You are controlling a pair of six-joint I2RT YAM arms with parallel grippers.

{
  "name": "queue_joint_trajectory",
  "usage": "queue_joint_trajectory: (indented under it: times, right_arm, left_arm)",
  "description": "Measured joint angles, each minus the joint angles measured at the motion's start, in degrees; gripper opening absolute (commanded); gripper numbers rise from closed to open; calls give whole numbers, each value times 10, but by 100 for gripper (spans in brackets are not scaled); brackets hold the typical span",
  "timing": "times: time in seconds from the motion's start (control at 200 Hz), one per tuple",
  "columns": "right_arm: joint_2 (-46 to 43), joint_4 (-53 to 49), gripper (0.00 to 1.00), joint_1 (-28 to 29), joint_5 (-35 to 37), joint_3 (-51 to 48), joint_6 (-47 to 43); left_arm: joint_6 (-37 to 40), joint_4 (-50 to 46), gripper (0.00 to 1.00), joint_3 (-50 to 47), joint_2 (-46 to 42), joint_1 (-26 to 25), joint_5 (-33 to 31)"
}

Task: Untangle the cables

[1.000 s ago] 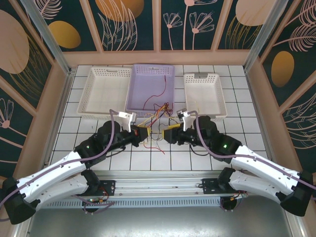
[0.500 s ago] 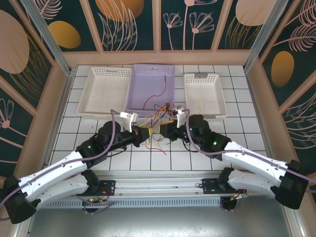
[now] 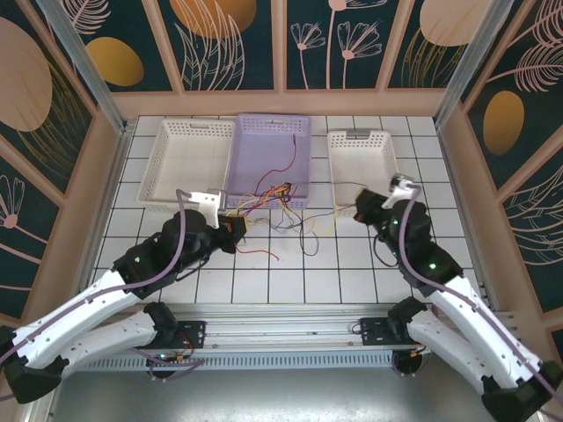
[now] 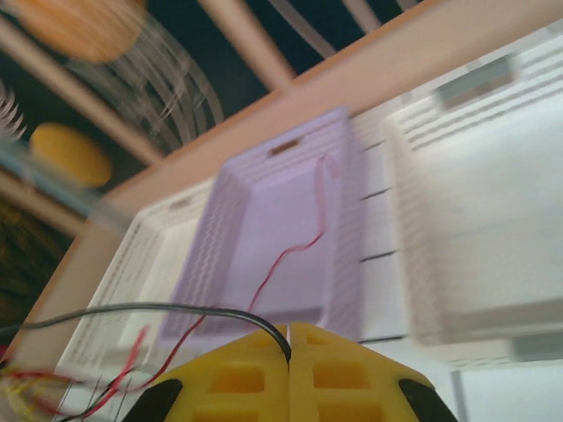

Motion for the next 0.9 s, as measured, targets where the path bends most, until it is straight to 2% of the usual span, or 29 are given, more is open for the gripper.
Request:
queue_joint_trajectory:
  times: [0.095,0.225,0.45,0.896]
  right_arm:
    - [-8,-38,0,-35,6,28,2]
    - [-9,-76,0,-52,17,69,1]
    - [-11,-136,0,-62,95,159,0]
    - [57,-184,0,-62,122,353,-32]
  left_arm:
    - [13,-43,0,12,9,1,-31]
    - [31,-92,0,18,12,1,-63]
    - [48,-141,0,20,1,1,-112]
    - [56,-134,0,3,4,2,-116]
